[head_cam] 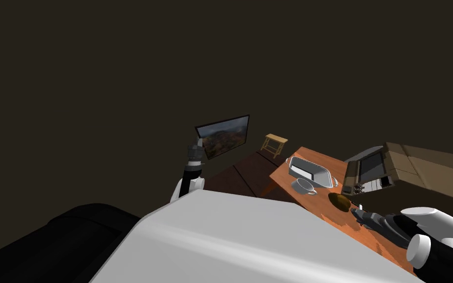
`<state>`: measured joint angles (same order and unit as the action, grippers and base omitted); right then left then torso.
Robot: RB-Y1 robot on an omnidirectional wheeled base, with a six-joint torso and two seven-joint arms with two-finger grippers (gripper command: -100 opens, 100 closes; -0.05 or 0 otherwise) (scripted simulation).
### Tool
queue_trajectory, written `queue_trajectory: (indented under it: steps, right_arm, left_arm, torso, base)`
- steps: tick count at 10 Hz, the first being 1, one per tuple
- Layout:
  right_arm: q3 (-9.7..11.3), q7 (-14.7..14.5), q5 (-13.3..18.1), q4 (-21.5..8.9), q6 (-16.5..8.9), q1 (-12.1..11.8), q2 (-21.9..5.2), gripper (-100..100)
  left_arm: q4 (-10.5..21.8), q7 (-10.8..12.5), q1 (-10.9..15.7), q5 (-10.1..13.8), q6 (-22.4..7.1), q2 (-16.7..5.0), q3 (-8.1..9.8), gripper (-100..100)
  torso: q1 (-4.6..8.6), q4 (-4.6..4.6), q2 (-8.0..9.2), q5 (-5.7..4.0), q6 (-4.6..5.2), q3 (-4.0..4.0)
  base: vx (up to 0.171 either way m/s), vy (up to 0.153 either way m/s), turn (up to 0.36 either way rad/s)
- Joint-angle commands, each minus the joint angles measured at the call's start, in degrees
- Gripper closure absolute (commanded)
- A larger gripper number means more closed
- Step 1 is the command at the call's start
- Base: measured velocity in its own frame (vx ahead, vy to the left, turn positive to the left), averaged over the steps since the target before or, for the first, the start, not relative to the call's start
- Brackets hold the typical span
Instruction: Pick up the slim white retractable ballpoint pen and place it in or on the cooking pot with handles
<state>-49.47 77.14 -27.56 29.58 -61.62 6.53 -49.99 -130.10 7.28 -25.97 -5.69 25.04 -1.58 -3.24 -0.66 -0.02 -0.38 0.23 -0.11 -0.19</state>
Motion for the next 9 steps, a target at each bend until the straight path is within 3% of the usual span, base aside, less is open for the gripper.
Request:
queue_trajectory:
  steps: [1, 3, 9]
  right_arm:
    - [-0.1, 0.8, 0.1, 1.6, -1.1, -0.2, 0.3, 100]
    - [0.4, 3.2, 1.0, 4.1, -4.5, 1.7, -0.5, 100]
    - [1.9, 6.9, 2.7, 8.1, -9.0, 4.9, -1.1, 100]
  left_arm:
    - [0.0, 0.0, 0.0, 0.0, 0.0, 0.0, 0.00, 0]
    - [0.0, 0.0, 0.0, 0.0, 0.0, 0.0, 0.01, 0]
    - [0.0, 0.0, 0.0, 0.0, 0.0, 0.0, 0.01, 0]
  torso:
    - [0.00, 0.00, 0.00, 0.00, 0.00, 0.00]
    - [0.30, 0.00, 0.04, -0.06, 0.04, 0.02]
    - [0.43, -0.03, -0.14, -0.09, 0.03, -0.08]
  base:
    - [0.084, 0.034, 0.027]
    - [0.139, 0.035, 0.040]
    - [0.159, 0.014, 0.003]
